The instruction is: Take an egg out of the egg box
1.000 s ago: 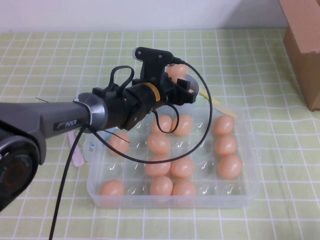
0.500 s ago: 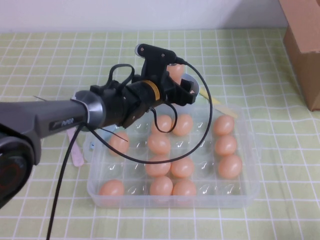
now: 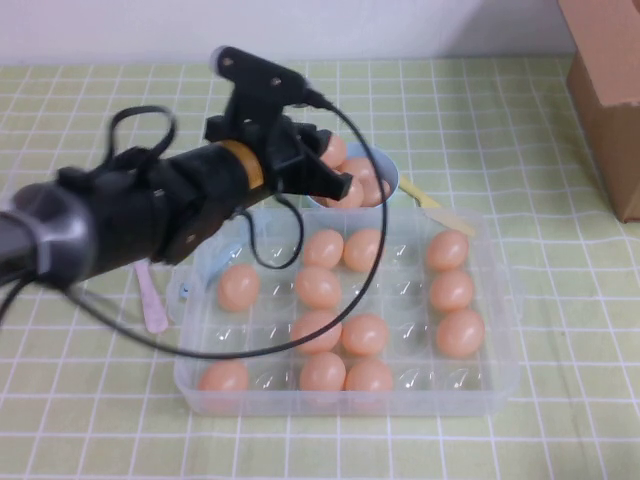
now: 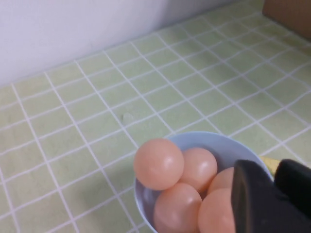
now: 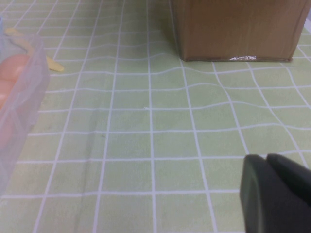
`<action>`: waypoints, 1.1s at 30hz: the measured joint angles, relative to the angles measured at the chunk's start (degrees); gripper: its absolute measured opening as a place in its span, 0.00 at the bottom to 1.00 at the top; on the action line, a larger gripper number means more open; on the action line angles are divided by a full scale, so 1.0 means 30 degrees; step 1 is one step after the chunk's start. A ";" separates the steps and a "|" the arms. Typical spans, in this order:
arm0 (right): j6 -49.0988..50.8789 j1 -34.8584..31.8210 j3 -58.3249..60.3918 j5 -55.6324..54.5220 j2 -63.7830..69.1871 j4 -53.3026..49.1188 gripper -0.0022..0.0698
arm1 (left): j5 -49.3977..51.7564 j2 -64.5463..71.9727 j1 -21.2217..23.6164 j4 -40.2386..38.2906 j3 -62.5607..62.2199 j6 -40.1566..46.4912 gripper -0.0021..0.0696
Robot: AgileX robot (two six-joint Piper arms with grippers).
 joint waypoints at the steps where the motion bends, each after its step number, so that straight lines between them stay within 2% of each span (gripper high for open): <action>1: 0.0000 0.0000 0.0000 0.0000 0.0000 0.0000 0.01 | -0.0376 -0.0681 0.0097 -0.0011 0.0601 0.0000 0.14; 3: 0.0000 0.0000 0.0000 0.0000 0.0000 0.0000 0.01 | -0.1463 -0.2157 0.0338 -0.0011 0.2187 0.0000 0.07; 5: 0.0000 0.0000 0.0000 0.0000 0.0000 0.0000 0.01 | -0.2005 -0.3758 0.0452 -0.0011 0.3401 0.0090 0.05; 17: 0.0000 0.0000 0.0000 0.0000 0.0000 0.0000 0.01 | -0.0932 -1.2734 0.0494 0.0023 0.8147 0.0773 0.03; 21: 0.0000 0.0000 0.0000 0.0000 0.0000 0.0000 0.01 | 0.0982 -1.5331 0.0494 0.0023 0.9310 0.0696 0.03; 28: 0.0000 0.0000 0.0000 0.0000 0.0000 0.0000 0.01 | 0.6960 -1.9796 0.0494 -0.0044 1.1001 -0.3290 0.03; 33: 0.0000 0.0000 0.0000 0.0000 0.0000 0.0000 0.01 | 1.0654 -2.2662 0.0494 0.0257 1.1124 -0.3728 0.03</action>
